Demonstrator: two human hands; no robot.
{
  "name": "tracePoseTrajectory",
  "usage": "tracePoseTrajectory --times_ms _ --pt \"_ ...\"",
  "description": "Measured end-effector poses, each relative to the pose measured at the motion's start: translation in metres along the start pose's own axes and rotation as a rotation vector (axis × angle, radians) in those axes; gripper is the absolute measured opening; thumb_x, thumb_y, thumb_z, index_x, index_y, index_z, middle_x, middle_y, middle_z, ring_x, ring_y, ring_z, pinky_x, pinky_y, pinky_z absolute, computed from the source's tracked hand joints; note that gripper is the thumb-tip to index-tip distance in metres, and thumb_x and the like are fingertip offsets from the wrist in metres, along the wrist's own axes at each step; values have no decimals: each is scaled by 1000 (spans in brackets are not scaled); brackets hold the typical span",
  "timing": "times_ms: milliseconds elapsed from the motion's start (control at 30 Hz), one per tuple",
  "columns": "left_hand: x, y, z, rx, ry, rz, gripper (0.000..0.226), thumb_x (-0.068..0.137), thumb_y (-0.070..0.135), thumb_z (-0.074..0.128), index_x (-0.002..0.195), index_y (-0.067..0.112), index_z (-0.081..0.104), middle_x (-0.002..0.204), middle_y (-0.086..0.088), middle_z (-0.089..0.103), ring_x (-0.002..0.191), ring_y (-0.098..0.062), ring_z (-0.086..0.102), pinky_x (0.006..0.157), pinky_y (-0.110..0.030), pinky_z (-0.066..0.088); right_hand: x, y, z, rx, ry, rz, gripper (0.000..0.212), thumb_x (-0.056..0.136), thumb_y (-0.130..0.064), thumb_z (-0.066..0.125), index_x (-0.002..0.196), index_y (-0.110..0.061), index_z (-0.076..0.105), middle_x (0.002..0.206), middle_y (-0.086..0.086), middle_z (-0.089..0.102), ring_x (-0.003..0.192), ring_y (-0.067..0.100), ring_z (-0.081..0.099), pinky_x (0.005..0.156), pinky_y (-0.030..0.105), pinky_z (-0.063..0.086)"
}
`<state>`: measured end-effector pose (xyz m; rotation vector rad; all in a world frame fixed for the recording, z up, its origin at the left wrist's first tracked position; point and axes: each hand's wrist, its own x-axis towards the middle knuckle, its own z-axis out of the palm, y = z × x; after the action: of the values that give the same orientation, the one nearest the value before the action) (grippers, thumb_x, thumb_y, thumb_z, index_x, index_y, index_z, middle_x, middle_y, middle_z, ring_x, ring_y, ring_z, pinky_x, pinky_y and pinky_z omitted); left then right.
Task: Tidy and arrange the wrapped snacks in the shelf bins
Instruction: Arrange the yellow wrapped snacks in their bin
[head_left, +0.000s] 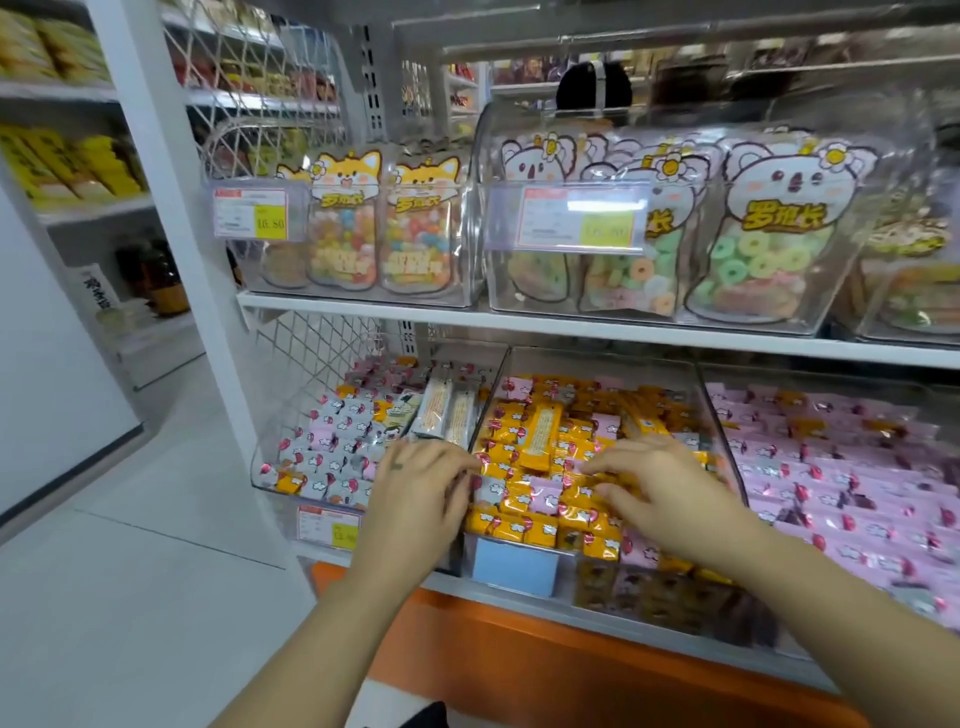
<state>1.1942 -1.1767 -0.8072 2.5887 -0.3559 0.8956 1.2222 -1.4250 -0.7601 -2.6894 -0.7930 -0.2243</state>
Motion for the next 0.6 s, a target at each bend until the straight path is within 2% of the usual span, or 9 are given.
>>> tracePoseTrajectory --times_ms 67,133,233,333,433,500,600 --pt "3 7 3 8 -56 57 16 85 18 60 95 23 70 92 11 67 89 -11 59 94 -38 42 -10 12 -5 -31 -3 30 25 93 -31 54 116 -31 64 118 -15 63 115 8 51 108 32 32" --pt "4 17 7 10 -96 118 20 87 24 51 94 24 70 90 12 68 84 -9 62 96 -36 42 -18 20 -8 -47 -23 42 22 92 -32 56 111 -32 67 111 -17 66 107 5 54 105 32 36" --pt "1 36 15 -18 -181 204 27 87 28 43 97 27 68 93 14 68 83 -6 62 99 -28 34 -30 27 -11 -81 -80 20 22 91 -39 56 109 -34 67 107 -21 65 101 0 54 104 27 31" --pt "-3 54 22 -15 -336 246 34 92 35 41 117 30 63 116 13 64 105 -6 56 101 -30 37 -37 29 -8 -108 -96 13 26 89 -47 54 108 -34 67 107 -22 64 100 2 51 101 25 30" --pt "-4 67 24 24 -534 189 54 94 51 20 141 35 39 148 10 37 134 -12 32 109 -31 23 -40 28 -2 -156 -102 16 23 90 -49 53 101 -34 65 95 -22 59 91 4 40 99 27 31" --pt "-5 72 24 82 -579 189 56 94 53 15 146 38 29 153 10 25 139 -13 20 111 -32 18 -41 26 0 -158 -86 13 14 91 -47 52 87 -34 58 85 -20 52 87 6 37 96 27 31" --pt "-6 74 24 117 -603 198 49 99 48 24 147 40 22 156 10 17 141 -13 12 113 -31 12 -43 23 4 -99 -45 -18 19 94 -38 50 77 -30 48 77 -15 54 75 5 42 84 21 28"
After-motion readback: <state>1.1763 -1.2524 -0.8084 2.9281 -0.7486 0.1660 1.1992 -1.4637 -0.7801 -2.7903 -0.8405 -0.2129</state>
